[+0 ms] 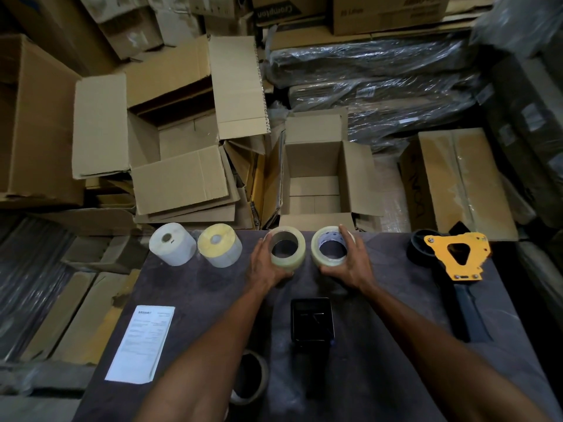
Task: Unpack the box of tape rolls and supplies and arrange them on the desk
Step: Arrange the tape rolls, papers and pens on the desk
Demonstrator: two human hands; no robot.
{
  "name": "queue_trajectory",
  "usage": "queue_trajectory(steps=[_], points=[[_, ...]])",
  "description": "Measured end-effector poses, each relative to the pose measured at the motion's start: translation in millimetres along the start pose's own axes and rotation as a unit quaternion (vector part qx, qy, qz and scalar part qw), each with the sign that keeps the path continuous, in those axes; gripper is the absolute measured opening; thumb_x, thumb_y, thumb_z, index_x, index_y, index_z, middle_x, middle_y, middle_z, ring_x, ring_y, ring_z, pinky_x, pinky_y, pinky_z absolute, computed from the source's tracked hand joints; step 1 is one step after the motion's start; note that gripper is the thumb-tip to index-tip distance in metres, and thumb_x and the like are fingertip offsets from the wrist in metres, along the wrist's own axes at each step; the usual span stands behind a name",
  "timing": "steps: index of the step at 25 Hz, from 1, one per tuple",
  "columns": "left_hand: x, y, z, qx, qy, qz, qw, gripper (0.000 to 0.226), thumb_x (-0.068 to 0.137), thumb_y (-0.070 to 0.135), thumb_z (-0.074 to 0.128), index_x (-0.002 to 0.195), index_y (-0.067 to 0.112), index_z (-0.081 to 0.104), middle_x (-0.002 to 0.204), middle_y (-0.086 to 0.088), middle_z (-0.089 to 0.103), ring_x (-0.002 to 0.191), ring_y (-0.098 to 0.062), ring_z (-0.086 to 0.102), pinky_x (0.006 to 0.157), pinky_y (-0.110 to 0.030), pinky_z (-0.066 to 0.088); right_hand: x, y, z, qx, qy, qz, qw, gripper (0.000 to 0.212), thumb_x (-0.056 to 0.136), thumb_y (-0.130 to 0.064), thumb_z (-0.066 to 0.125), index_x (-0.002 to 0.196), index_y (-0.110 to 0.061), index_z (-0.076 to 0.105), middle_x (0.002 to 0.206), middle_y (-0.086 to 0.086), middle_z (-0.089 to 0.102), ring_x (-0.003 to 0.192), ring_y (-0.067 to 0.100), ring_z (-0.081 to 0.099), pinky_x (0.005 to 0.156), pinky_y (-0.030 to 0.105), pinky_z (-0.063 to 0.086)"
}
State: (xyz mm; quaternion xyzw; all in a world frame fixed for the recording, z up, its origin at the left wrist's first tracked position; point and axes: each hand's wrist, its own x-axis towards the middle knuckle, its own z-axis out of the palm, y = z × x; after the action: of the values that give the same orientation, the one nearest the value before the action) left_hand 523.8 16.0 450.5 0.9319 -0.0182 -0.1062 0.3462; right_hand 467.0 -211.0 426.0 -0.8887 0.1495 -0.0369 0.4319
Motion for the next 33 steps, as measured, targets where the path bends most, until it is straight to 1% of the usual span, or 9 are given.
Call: queue_trajectory(steps=[3,8,11,15,20,22,25,28,33], points=[[-5.3,-0.9,-5.0,0.025,-0.031,-0.032,0.999,0.125,0.055,0.022,0.093,0.157,0.022,0.020,0.162,-0.003,0.026,0.150,-0.022,0.022,0.121,-0.041,0.025,0.7,1.0,-1.6,0.002,-0.008,-0.004,1.000,0.119,0.058,-0.046,0.088,0.154,-0.029,0.020,0.146,0.005,0.037,0.135,0.022,0.039,0.106,0.026,0.032],[-22.4,-12.1,-12.1,-0.020,-0.007,-0.051,0.999,0.122,0.050,0.025,0.087,0.154,0.017,0.024,0.152,-0.006,0.041,0.143,-0.026,0.037,0.115,-0.045,0.037,-13.1,11.1,-10.8,0.009,-0.018,0.013,1.000,0.143,0.044,-0.048,0.094,0.156,-0.025,0.008,0.157,0.001,0.028,0.144,0.020,0.029,0.115,0.029,0.023],[-42.1,-6.1,-19.9,-0.036,0.016,-0.057,0.998,0.105,0.057,0.022,0.086,0.149,0.011,0.035,0.144,-0.008,0.051,0.135,-0.025,0.047,0.110,-0.043,0.044,-27.9,17.9,-13.4,0.045,-0.003,0.015,0.999,0.129,0.041,-0.050,0.093,0.148,-0.031,0.025,0.148,-0.006,0.042,0.137,0.015,0.041,0.113,0.042,0.038],[-71.9,7.7,-32.9,-0.042,0.019,-0.039,0.998,0.053,0.074,0.010,0.079,0.124,0.009,0.062,0.112,-0.007,0.068,0.109,-0.024,0.063,0.093,-0.035,0.053,-65.5,8.1,-21.0,0.078,-0.008,0.028,0.997,0.090,0.061,-0.032,0.087,0.137,-0.033,0.039,0.141,-0.005,0.050,0.127,0.012,0.047,0.104,0.034,0.043],[-108.7,15.6,-42.5,-0.038,0.025,-0.043,0.998,0.021,0.079,0.012,0.071,0.100,0.012,0.072,0.076,0.003,0.068,0.084,-0.019,0.069,0.078,-0.031,0.057,-113.0,8.4,-31.4,0.025,-0.018,0.061,0.998,0.050,0.082,-0.019,0.070,0.130,-0.018,0.057,0.130,0.007,0.061,0.110,0.017,0.058,0.091,0.027,0.045],[-126.2,17.8,-43.6,-0.034,0.026,-0.036,0.998,0.017,0.080,0.012,0.069,0.096,0.014,0.072,0.076,0.003,0.068,0.081,-0.018,0.067,0.073,-0.027,0.053,-132.1,10.3,-37.7,0.002,-0.017,0.084,0.996,0.043,0.084,-0.016,0.067,0.126,-0.013,0.062,0.123,0.007,0.066,0.105,0.019,0.063,0.087,0.024,0.045],[-150.6,14.2,-45.0,-0.006,0.001,-0.048,0.999,0.016,0.079,0.017,0.068,0.094,0.018,0.071,0.092,-0.001,0.071,0.088,-0.019,0.066,0.072,-0.026,0.049,-161.3,13.5,-47.6,-0.011,-0.021,0.113,0.993,0.037,0.083,-0.014,0.065,0.120,-0.012,0.066,0.117,0.007,0.070,0.103,0.020,0.066,0.084,0.021,0.046],[-178.8,2.9,-46.6,0.059,-0.030,-0.044,0.997,0.018,0.079,0.025,0.073,0.094,0.017,0.068,0.102,-0.005,0.069,0.093,-0.024,0.065,0.079,-0.033,0.054,-192.4,15.7,-56.3,-0.066,-0.035,0.093,0.993,0.033,0.081,-0.016,0.067,0.114,-0.012,0.070,0.115,0.008,0.071,0.110,0.023,0.064,0.092,0.024,0.046],[-244.2,-14.6,-47.9,0.066,-0.067,-0.029,0.995,0.022,0.068,0.036,0.071,0.084,0.020,0.068,0.098,-0.005,0.071,0.093,-0.026,0.067,0.085,-0.034,0.055,-254.0,11.8,-55.3,-0.076,-0.023,0.081,0.994,0.032,0.083,-0.014,0.068,0.115,-0.009,0.069,0.117,0.010,0.069,0.114,0.025,0.062,0.095,0.024,0.043]])
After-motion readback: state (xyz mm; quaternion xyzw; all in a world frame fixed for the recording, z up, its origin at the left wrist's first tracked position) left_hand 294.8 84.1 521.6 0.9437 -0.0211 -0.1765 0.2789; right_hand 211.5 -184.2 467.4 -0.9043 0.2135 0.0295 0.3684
